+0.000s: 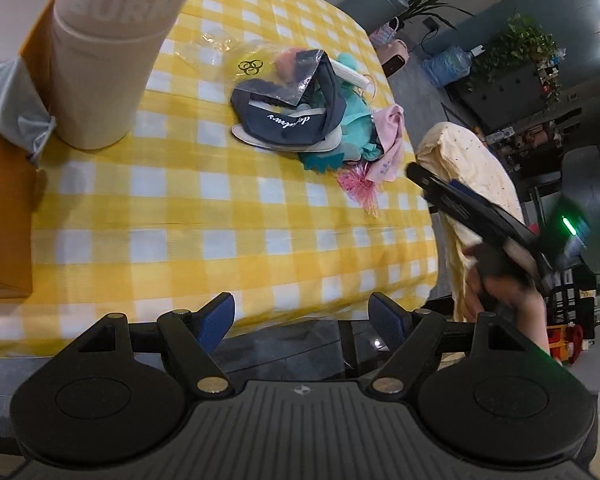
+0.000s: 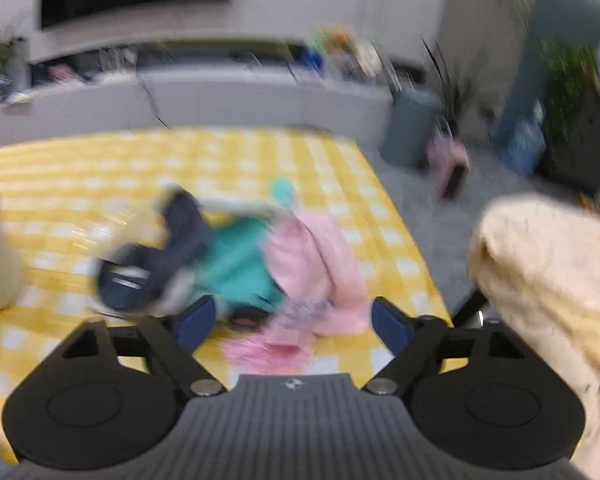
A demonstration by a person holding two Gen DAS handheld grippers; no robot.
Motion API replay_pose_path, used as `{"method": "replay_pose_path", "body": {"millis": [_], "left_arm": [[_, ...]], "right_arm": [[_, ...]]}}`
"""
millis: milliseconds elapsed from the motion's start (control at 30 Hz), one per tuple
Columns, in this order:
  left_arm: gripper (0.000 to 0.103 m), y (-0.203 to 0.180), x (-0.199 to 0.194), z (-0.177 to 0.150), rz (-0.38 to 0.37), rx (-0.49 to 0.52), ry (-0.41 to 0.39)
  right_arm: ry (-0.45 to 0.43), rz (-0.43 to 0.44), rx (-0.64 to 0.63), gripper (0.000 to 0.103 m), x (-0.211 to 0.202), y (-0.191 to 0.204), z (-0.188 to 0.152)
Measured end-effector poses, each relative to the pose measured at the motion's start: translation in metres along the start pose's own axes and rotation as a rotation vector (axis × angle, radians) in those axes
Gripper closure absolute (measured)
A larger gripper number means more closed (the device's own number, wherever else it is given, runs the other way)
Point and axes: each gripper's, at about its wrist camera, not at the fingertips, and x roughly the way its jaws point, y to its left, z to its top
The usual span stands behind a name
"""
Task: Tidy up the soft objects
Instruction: 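Grasp the pink towel with the right tool while the left tool reaches toward the navy cap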
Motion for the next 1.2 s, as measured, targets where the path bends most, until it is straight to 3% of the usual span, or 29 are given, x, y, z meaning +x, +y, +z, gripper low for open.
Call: {"method": "replay_pose_path", "body": {"millis": [67, 167, 233, 333, 367, 400, 567, 700, 800, 1033, 1133, 1200], "left_arm": [[0.014, -0.002, 0.003, -0.002, 0.017, 0.002, -0.004], [0.014, -0.006, 0.003, -0.005, 0.054, 0.019, -0.020], [0.014, -0.009, 0.000, -0.008, 0.089, 0.052, -0.039], [0.014, -0.014, -0.001, -0.008, 0.154, 0.099, -0.064], [0.014, -0.016, 0.000, -0.007, 0.175, 0.113, -0.070], [0.014, -0.018, 0.000, -0.007, 0.198, 0.131, -0.078], [0.014, -0.027, 0.005, -0.006, 0.263, 0.216, -0.126], [0.014, -0.035, 0.021, 0.000, 0.287, 0.311, -0.152], [0.014, -0.046, 0.032, 0.003, 0.326, 0.395, -0.245], [0.014, -0.067, 0.084, 0.026, 0.330, 0.588, -0.317], [0.023, -0.075, 0.108, 0.034, 0.317, 0.663, -0.311], [0.030, -0.077, 0.120, 0.042, 0.358, 0.669, -0.329]], "right_arm": [[0.060, -0.010, 0.055, 0.041, 0.029, -0.009, 0.002], [0.083, 0.006, 0.121, 0.042, 0.055, -0.018, 0.002], [0.098, 0.004, 0.137, 0.048, 0.068, -0.018, 0.002], [0.112, -0.010, 0.181, 0.075, 0.078, -0.021, -0.001], [0.109, -0.005, 0.200, 0.094, 0.079, -0.024, -0.002], [0.107, -0.002, 0.217, 0.103, 0.079, -0.026, -0.004], [0.027, -0.017, 0.236, 0.103, 0.059, -0.035, -0.017], [-0.036, 0.028, 0.261, 0.103, 0.015, -0.045, -0.036], [-0.081, 0.055, 0.240, 0.103, -0.027, -0.046, -0.056], [-0.141, 0.151, 0.290, 0.103, -0.096, -0.040, -0.077], [-0.171, 0.214, 0.291, 0.103, -0.113, -0.035, -0.077], [-0.173, 0.249, 0.299, 0.103, -0.121, -0.032, -0.079]]}}
